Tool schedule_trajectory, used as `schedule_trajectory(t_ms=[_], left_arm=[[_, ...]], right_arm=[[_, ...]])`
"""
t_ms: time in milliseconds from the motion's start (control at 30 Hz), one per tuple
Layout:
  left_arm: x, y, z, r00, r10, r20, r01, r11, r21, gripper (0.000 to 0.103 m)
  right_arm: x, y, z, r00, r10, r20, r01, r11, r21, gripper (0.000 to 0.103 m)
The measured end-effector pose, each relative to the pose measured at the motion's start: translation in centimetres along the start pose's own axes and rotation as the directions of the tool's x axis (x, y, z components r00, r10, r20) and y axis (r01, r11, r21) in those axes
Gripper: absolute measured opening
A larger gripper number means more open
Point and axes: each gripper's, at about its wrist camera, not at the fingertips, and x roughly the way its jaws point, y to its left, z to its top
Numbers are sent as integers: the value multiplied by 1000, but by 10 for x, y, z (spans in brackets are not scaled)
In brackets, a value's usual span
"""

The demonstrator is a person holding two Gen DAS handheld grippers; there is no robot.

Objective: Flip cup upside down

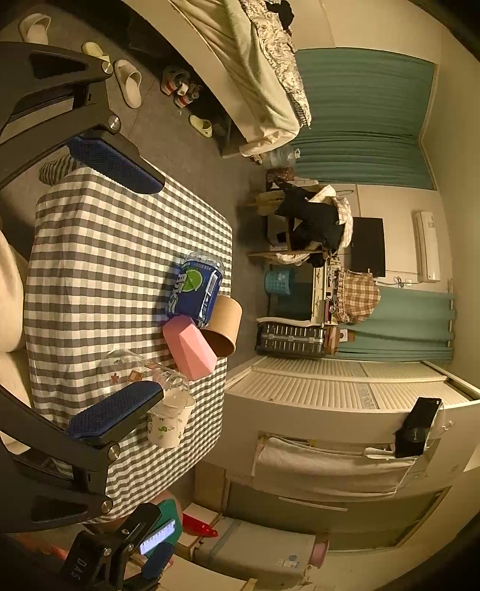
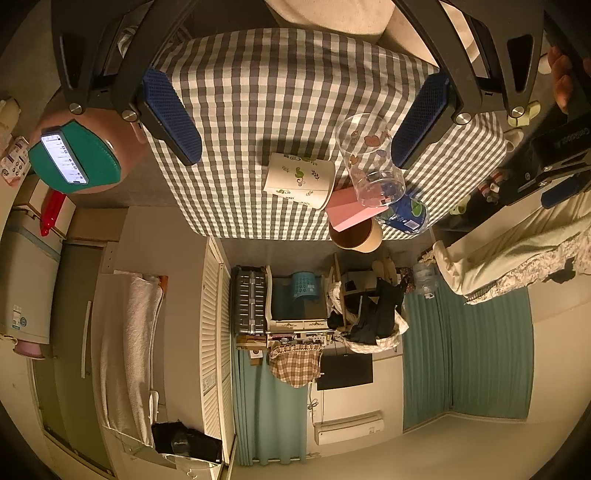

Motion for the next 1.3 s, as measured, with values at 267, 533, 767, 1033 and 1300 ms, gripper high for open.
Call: schedule_trajectory(t_ms=[267,533,767,1033,1300], left_arm=[[0,-1,-1,1000,4,1,-4,1000,6,103],[-1,-1,-1,1000,7,-1,-7,1000,6,103],[0,-1,0,1000,9,-4,-9,1000,7,103],[4,1,0,1000,12,-19,-12,1000,3,103],[6,0,-1,1000,16,-26,-16,1000,4,103]], right_arm=[[0,0,2,1000,-9,1,9,1000,4,103],[1,0,4,1000,-6,-1,6,1000,-3,103],[4,2,5,1000,-4,1,4,1000,-9,103],[6,6,3,1000,-6,-7,6,1000,-13,103],[8,7,2,1000,-5,-14,5,1000,-14,103]])
